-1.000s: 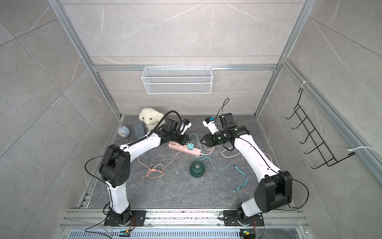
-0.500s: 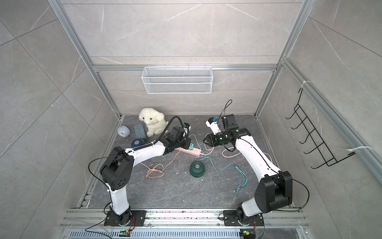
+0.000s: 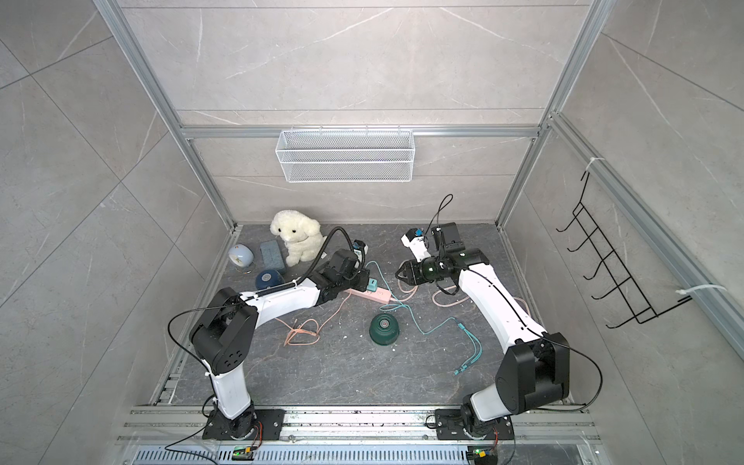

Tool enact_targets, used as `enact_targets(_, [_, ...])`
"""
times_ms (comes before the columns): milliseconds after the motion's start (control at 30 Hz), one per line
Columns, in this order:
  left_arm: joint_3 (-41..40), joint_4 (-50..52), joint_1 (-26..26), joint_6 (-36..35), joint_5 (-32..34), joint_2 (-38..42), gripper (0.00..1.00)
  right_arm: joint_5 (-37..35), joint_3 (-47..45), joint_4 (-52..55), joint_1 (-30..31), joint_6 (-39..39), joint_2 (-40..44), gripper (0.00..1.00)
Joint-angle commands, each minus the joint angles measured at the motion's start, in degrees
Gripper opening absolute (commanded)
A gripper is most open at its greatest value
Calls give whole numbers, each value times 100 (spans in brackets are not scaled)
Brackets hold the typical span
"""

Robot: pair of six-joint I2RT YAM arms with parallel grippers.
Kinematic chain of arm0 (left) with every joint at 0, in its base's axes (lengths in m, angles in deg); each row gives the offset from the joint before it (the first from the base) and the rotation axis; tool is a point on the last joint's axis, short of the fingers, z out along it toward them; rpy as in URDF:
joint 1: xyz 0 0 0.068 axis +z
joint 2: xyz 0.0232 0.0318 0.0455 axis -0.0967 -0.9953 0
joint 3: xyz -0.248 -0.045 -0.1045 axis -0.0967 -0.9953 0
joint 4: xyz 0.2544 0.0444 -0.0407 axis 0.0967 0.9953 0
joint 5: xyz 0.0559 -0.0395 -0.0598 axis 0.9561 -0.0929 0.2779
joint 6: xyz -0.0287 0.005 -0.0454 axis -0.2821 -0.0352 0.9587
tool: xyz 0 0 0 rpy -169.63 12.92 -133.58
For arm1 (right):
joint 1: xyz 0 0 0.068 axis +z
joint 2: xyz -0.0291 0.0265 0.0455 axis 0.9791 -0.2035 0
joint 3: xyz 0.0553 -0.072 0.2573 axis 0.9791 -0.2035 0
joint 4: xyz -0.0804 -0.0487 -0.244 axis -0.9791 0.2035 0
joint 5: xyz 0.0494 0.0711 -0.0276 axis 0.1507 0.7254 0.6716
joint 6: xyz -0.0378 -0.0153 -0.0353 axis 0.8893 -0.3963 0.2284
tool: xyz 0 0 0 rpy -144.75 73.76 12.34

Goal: Charge the cordless meat grinders
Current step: Insert the charging cable into the plug.

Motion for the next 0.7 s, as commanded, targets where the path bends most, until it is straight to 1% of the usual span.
enact_targets(0, [149,-242,-15,154,17,129,0,109,-121,-46,-9,-84,29,34])
enact_targets(267, [-12,-288,-36,375,-44,128,0,107,-210,-53,-27,-78,84,34])
enact_targets(667, [-114,-348,-89,437,34,10,0,152,-260,-62,-32,-86,116,34])
